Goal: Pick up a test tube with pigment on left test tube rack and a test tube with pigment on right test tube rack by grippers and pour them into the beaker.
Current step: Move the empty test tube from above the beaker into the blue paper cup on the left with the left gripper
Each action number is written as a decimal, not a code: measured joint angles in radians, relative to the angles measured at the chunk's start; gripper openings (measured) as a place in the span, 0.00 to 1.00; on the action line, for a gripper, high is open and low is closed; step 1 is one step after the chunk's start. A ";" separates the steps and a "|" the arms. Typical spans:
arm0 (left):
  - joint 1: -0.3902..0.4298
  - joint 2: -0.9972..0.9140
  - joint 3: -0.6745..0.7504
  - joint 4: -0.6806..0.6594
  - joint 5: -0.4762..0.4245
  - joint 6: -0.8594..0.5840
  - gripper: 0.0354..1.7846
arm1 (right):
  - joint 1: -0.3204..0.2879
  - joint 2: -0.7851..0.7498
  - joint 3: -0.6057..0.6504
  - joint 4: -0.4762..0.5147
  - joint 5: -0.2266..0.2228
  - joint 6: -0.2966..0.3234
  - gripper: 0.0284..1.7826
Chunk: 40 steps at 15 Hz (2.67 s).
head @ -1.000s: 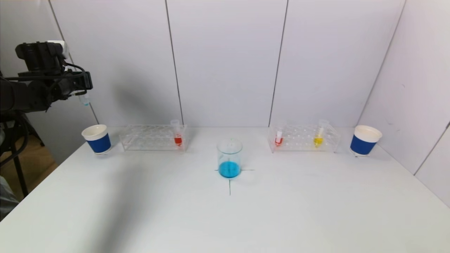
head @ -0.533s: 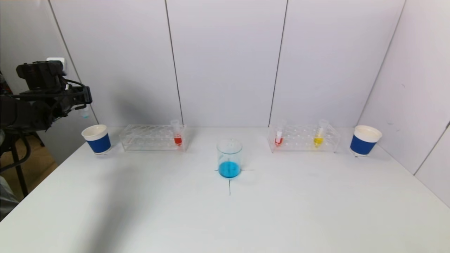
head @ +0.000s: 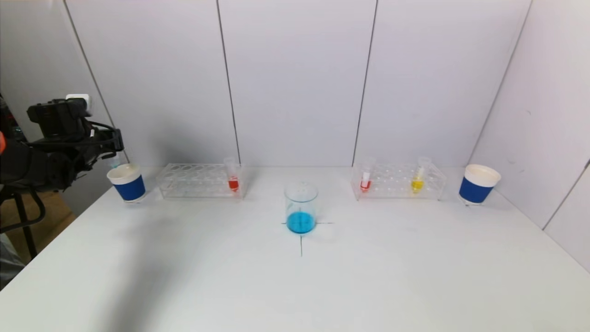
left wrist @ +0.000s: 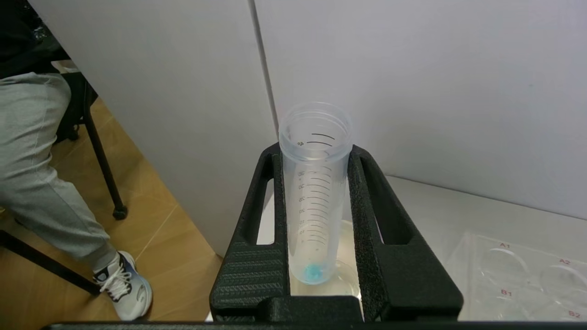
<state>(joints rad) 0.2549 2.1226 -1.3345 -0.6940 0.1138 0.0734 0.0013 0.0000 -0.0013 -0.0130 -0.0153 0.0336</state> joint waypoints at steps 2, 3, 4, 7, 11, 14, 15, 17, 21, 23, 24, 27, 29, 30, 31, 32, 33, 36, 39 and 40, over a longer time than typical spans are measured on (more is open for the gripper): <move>-0.001 0.005 0.027 -0.029 -0.009 0.000 0.22 | 0.000 0.000 0.000 0.000 0.000 0.000 0.99; -0.001 0.007 0.039 -0.044 -0.019 0.000 0.22 | 0.000 0.000 0.000 0.000 0.000 0.000 0.99; -0.001 0.009 0.051 -0.056 -0.024 0.000 0.22 | 0.000 0.000 0.000 0.000 0.000 0.000 0.99; 0.000 0.024 0.079 -0.099 -0.026 0.000 0.22 | 0.000 0.000 0.000 0.000 0.000 0.000 0.99; -0.001 0.053 0.115 -0.165 -0.030 0.000 0.22 | 0.000 0.000 0.000 0.000 0.000 0.000 0.99; -0.001 0.065 0.139 -0.181 -0.036 0.000 0.22 | 0.000 0.000 0.000 0.000 0.000 0.000 0.99; -0.001 0.068 0.143 -0.193 -0.037 0.000 0.22 | 0.000 0.000 0.000 0.000 0.000 0.000 0.99; -0.001 0.072 0.154 -0.207 -0.037 -0.001 0.22 | 0.000 0.000 0.000 0.000 0.000 0.000 0.99; -0.001 0.074 0.187 -0.240 -0.038 -0.001 0.22 | 0.000 0.000 0.000 0.000 0.000 0.000 0.99; -0.001 0.075 0.198 -0.251 -0.039 0.000 0.22 | 0.000 0.000 0.000 0.000 0.000 0.000 0.99; -0.001 0.075 0.201 -0.251 -0.039 0.000 0.22 | 0.000 0.000 0.000 0.000 0.000 0.000 0.99; -0.001 0.075 0.205 -0.252 -0.040 -0.001 0.22 | 0.000 0.000 0.000 0.000 0.000 0.000 0.99; -0.001 0.075 0.205 -0.252 -0.040 -0.002 0.22 | 0.000 0.000 0.000 0.000 0.000 0.000 0.99; -0.001 0.075 0.206 -0.252 -0.041 -0.002 0.22 | 0.000 0.000 0.000 0.000 0.000 0.000 0.99; -0.001 0.075 0.206 -0.252 -0.041 -0.003 0.22 | 0.000 0.000 0.000 0.000 0.000 0.000 0.99; 0.000 0.075 0.207 -0.252 -0.041 -0.004 0.22 | 0.000 0.000 0.000 0.000 0.000 0.000 0.99; 0.000 0.075 0.207 -0.252 -0.041 -0.006 0.22 | 0.000 0.000 0.000 0.000 0.000 0.000 0.99; 0.001 0.074 0.208 -0.251 -0.041 -0.006 0.30 | 0.000 0.000 0.000 0.000 0.000 0.000 0.99; 0.001 0.074 0.210 -0.252 -0.041 -0.006 0.52 | 0.000 0.000 0.000 0.000 0.000 0.000 0.99; 0.001 0.073 0.210 -0.252 -0.041 -0.007 0.62 | 0.000 0.000 0.000 0.000 0.000 0.000 0.99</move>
<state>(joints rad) 0.2560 2.1960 -1.1247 -0.9457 0.0730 0.0668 0.0013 0.0000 -0.0017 -0.0130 -0.0153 0.0332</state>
